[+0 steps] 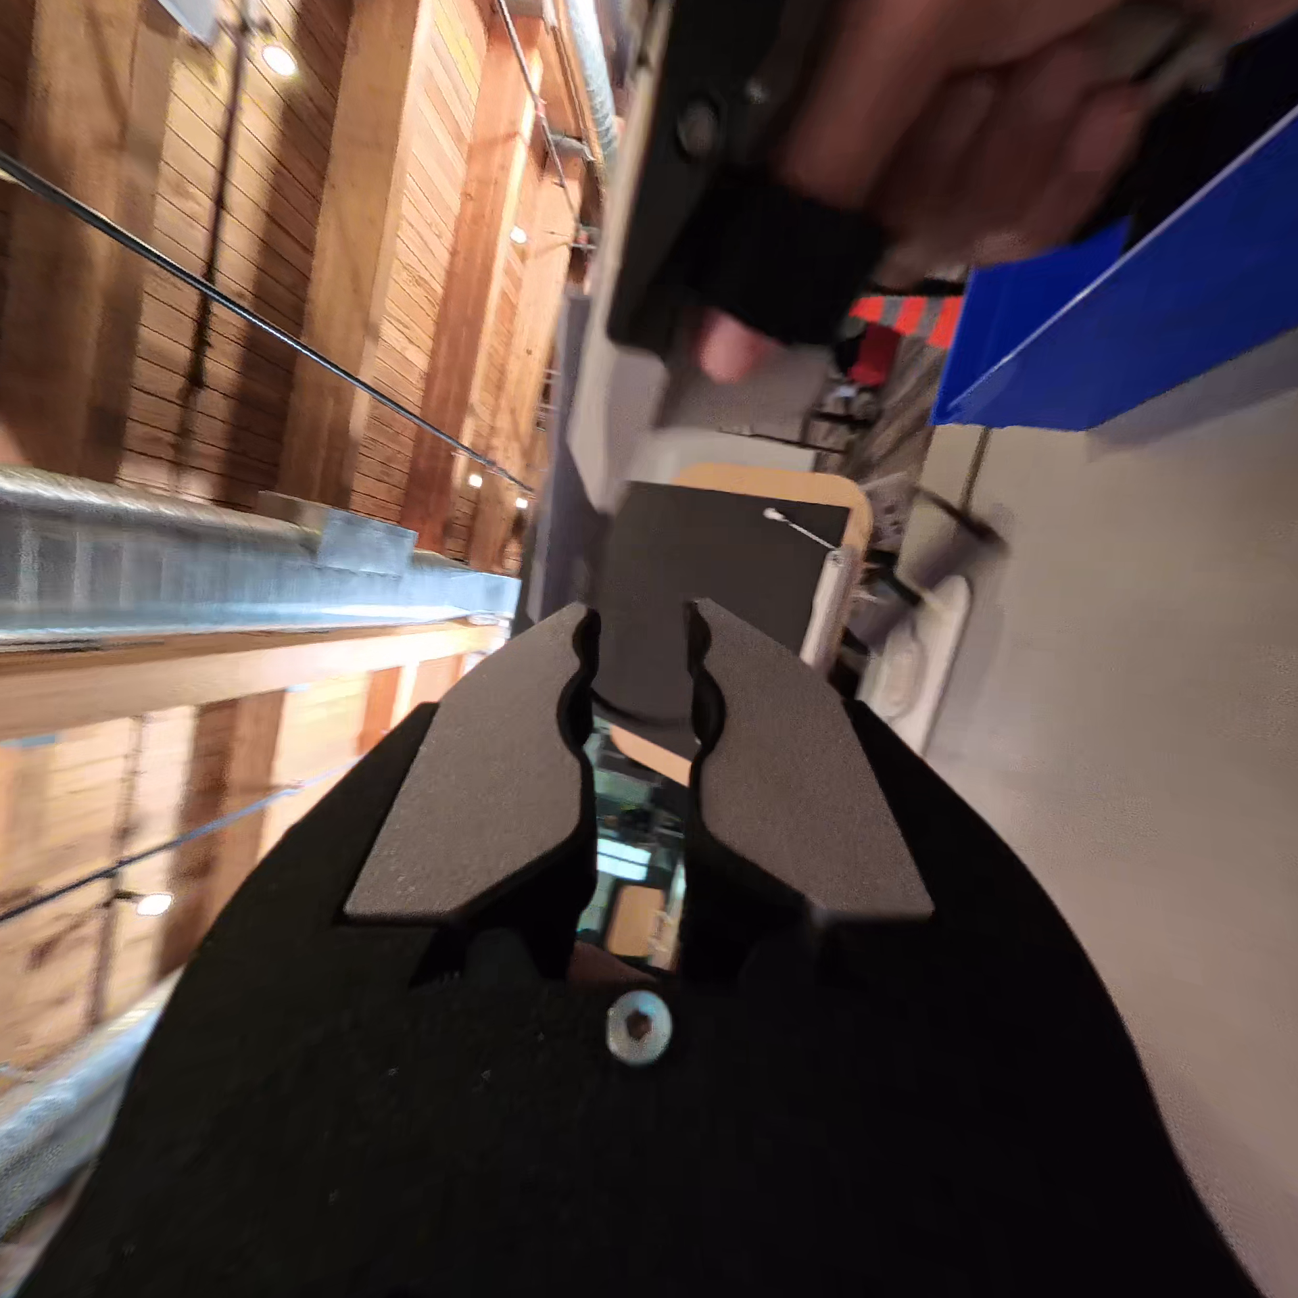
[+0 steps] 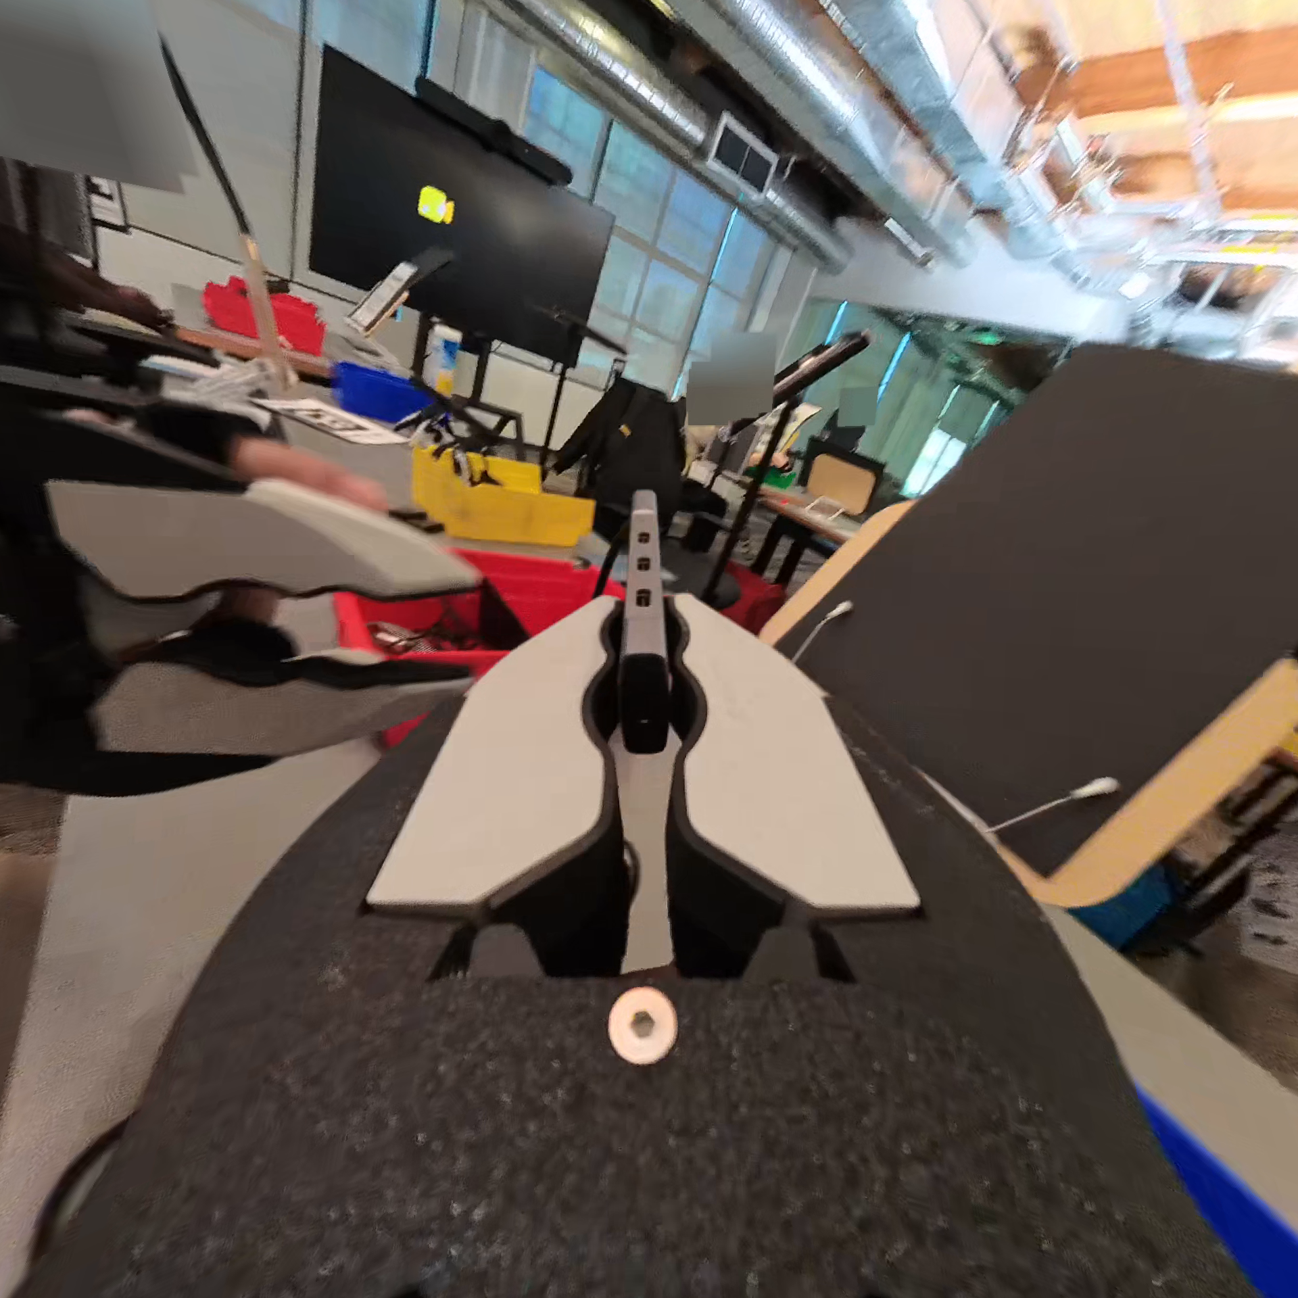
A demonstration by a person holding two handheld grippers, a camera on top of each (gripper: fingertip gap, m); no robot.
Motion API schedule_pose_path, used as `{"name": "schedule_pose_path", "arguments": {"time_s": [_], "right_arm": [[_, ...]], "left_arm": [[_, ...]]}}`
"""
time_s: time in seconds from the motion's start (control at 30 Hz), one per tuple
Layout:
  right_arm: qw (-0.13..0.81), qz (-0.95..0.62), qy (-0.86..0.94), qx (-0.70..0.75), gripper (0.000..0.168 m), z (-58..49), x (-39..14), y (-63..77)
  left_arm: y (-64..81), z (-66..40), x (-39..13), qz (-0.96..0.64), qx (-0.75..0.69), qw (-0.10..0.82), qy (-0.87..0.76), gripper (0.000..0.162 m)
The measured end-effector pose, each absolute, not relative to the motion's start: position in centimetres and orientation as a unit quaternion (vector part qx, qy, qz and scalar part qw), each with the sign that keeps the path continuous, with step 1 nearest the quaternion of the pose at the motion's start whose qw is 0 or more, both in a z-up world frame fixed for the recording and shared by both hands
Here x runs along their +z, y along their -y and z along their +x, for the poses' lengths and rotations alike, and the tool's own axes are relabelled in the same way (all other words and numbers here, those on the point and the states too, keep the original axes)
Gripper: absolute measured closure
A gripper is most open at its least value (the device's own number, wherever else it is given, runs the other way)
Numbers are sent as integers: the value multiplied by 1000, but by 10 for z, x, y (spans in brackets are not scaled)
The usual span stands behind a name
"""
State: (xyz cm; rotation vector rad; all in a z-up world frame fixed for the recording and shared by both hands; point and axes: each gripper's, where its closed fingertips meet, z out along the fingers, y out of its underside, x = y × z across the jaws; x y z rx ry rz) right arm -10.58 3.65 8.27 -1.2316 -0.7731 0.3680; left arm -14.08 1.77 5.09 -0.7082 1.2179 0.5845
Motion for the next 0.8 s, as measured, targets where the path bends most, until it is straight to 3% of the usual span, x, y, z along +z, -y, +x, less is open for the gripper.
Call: {"name": "schedule_pose_path", "arguments": {"time_s": [0.1, 0.2, 0.4, 0.57, 0.8], "right_arm": [[746, -542, 381, 67, 158, -88, 107, -47], [727, -533, 431, -40, 158, -91, 99, -68], [679, -540, 495, -61, 159, -133, -4, -106], [683, -533, 498, -29, 159, -149, -66, -109], [682, -565, 465, -2, 159, -140, -95, -118]], "left_arm": [[-13, -154, 12, -440, 150, 671, -578, 140], [1, -163, -53, -581, -13, 571, -580, 142], [30, -187, -131, -704, -178, 440, -528, 142], [37, -200, -146, -743, -266, 395, -470, 139], [55, -162, -133, -711, -373, 359, -477, 131]]}}
